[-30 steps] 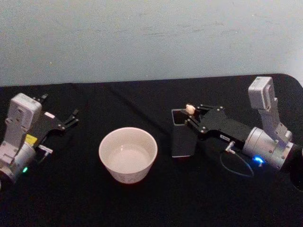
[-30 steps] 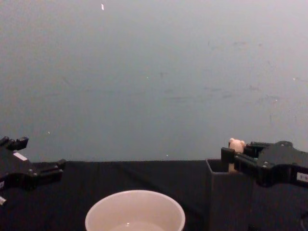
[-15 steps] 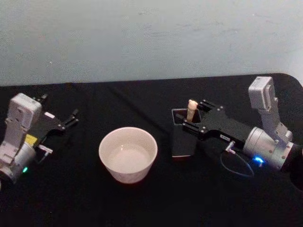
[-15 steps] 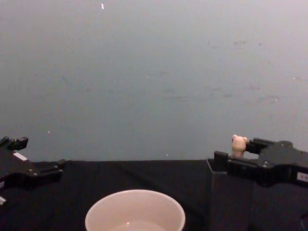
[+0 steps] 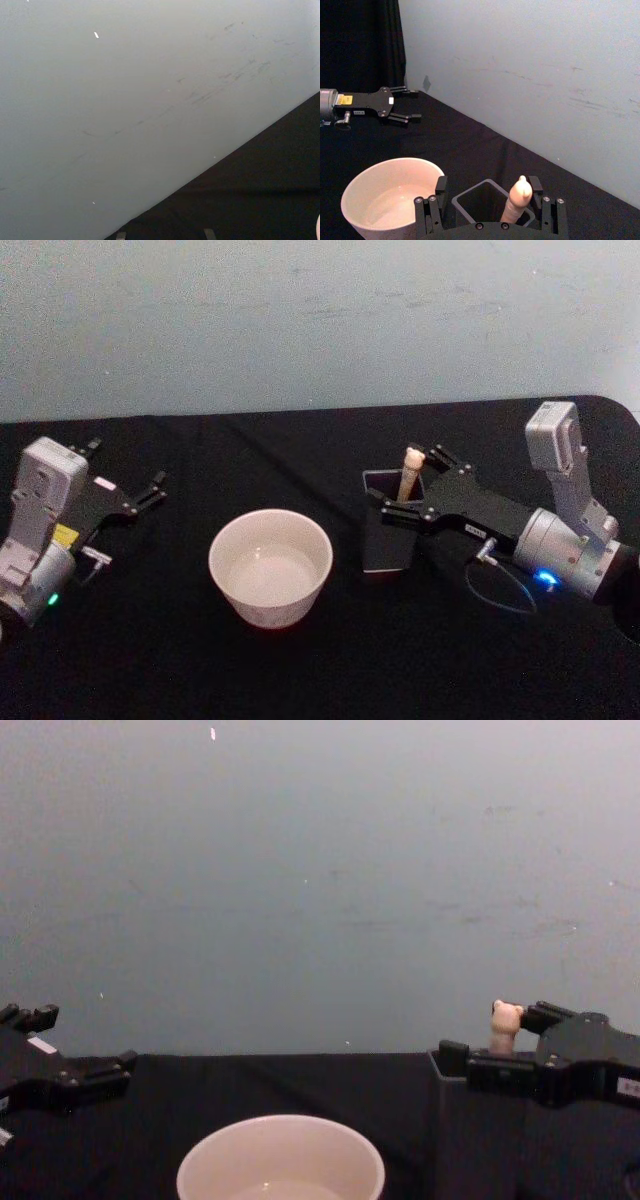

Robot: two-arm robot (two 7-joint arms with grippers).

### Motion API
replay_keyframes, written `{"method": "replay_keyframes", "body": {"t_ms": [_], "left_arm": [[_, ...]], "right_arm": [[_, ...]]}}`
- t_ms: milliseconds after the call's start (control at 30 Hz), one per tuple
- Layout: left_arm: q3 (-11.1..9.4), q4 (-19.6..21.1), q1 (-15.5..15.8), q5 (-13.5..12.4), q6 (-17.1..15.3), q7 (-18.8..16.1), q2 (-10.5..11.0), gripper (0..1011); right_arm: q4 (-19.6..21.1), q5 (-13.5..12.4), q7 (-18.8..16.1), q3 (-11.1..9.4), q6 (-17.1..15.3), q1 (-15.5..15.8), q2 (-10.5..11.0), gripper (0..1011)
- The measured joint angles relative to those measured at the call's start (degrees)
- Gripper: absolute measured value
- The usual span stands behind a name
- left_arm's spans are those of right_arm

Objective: Pick up the stirring spoon with one hand, stir inside the cup, then place it back in its original position.

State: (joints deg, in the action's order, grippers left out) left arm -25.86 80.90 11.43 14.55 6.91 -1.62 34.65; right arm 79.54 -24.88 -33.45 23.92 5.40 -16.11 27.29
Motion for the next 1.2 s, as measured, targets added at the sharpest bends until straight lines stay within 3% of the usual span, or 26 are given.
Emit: {"method": "replay_keyframes", "body": {"t_ms": [300,433,633,767,800,900,1200], "left_arm": [[0.00,0.00,0.00,0.00,0.00,0.00,0.00,1001],[0.00,0.00,0.00,0.00,0.00,0.00,0.00,1001],[0.00,0.00,0.00,0.00,0.00,0.00,0.00,1001],[0.00,0.00,0.00,0.00,0.00,0.00,0.00,1001],[0.00,0.00,0.00,0.00,0.00,0.00,0.00,1001],[0.00,0.00,0.00,0.00,0.00,0.00,0.00,1001],[0.00,0.00,0.00,0.00,0.00,0.00,0.00,1001]], "right_arm": [[1.06,-1.06,-0.19,-1.06,1.53,-0.10,-0.26,1002],[2.51,-2.04,0.79,-2.82,3.12,-0.06,-0.66,1002],[4.48,-2.34,6.51,-6.92,4.79,0.79,-2.13,1002],[4.08,0.96,14.21,-9.21,4.20,1.60,-4.10,1002],[4.08,0.96,14.21,-9.21,4.20,1.60,-4.10,1002],[1.75,3.44,19.38,-9.97,1.43,1.79,-5.77,1002],[-3.32,6.13,22.10,-9.62,-2.73,1.52,-7.87,1002]]}}
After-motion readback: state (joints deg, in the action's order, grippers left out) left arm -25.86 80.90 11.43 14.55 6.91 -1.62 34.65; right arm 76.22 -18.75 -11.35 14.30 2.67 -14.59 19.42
